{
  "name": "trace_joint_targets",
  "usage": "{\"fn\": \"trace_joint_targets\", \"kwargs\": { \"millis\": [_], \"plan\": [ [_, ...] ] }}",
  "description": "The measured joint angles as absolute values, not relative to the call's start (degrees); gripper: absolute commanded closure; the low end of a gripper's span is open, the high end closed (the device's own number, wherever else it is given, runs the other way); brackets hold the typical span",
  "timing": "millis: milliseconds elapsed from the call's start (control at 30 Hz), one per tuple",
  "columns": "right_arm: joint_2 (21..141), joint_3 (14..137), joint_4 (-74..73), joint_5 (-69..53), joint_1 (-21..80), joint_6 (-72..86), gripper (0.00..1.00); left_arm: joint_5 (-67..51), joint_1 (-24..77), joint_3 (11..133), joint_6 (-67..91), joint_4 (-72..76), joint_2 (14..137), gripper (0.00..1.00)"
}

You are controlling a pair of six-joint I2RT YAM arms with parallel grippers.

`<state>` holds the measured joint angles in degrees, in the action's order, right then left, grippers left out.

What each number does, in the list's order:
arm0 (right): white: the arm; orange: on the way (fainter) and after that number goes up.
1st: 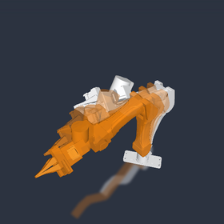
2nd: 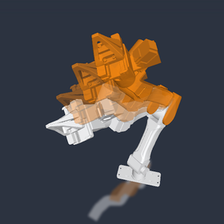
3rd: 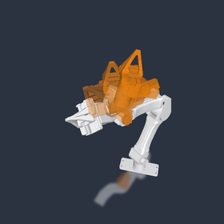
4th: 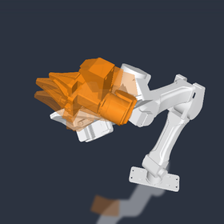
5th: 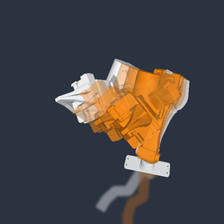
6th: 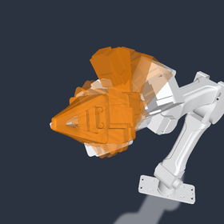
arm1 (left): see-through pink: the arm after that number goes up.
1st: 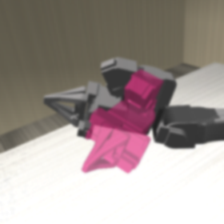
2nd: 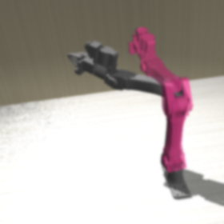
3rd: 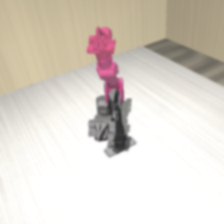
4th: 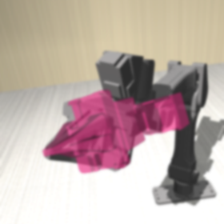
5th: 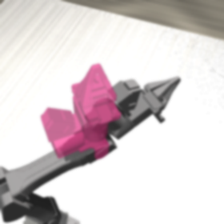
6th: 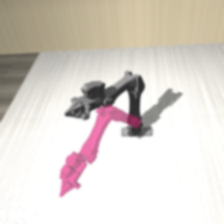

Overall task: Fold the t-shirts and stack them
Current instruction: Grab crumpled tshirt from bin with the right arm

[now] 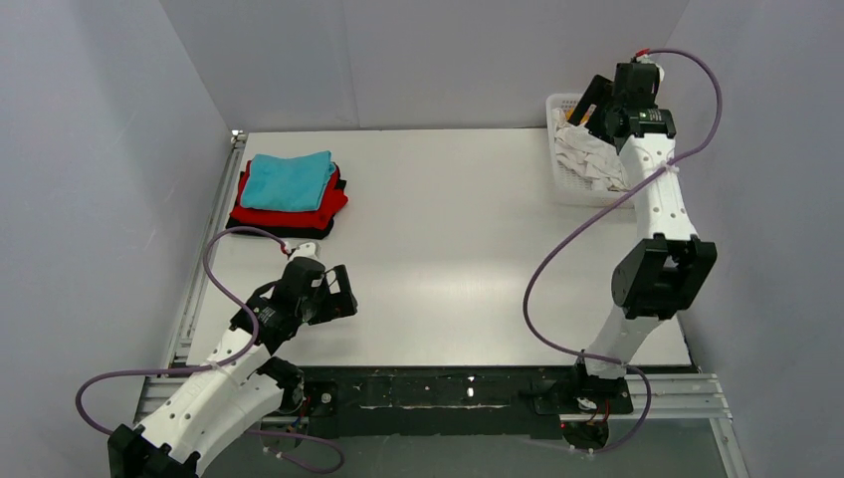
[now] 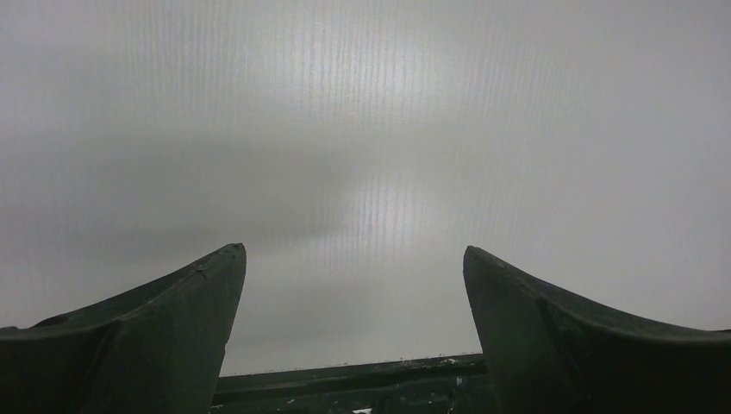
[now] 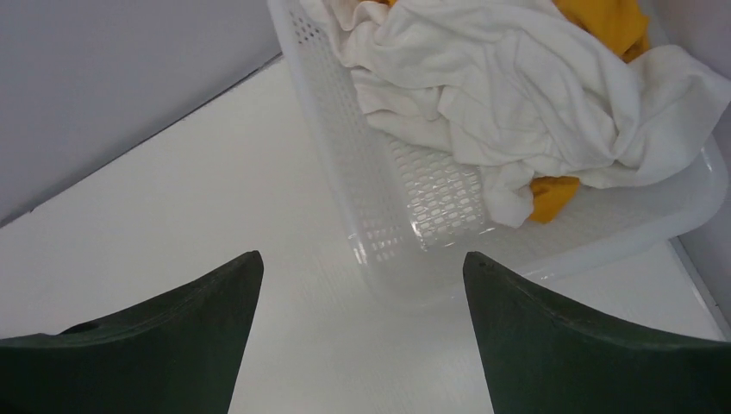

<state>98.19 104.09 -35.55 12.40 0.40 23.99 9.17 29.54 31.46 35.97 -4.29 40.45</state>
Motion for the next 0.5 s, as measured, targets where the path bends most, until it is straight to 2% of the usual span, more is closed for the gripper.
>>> {"fn": "trace_joint_targets", "kwargs": {
  "millis": [167,500],
  "plan": [
    [111.7,114.9,-40.4,10.3,-5.9,22.4,0.12,9.7,29.5,31.6,36.0,-4.6,40.5,0.02],
    [128.8,123.7,-38.5,7.1,-13.6,18.4,0.16,9.7,29.5,31.6,36.0,-4.6,42.7,0.02]
  ]
}}
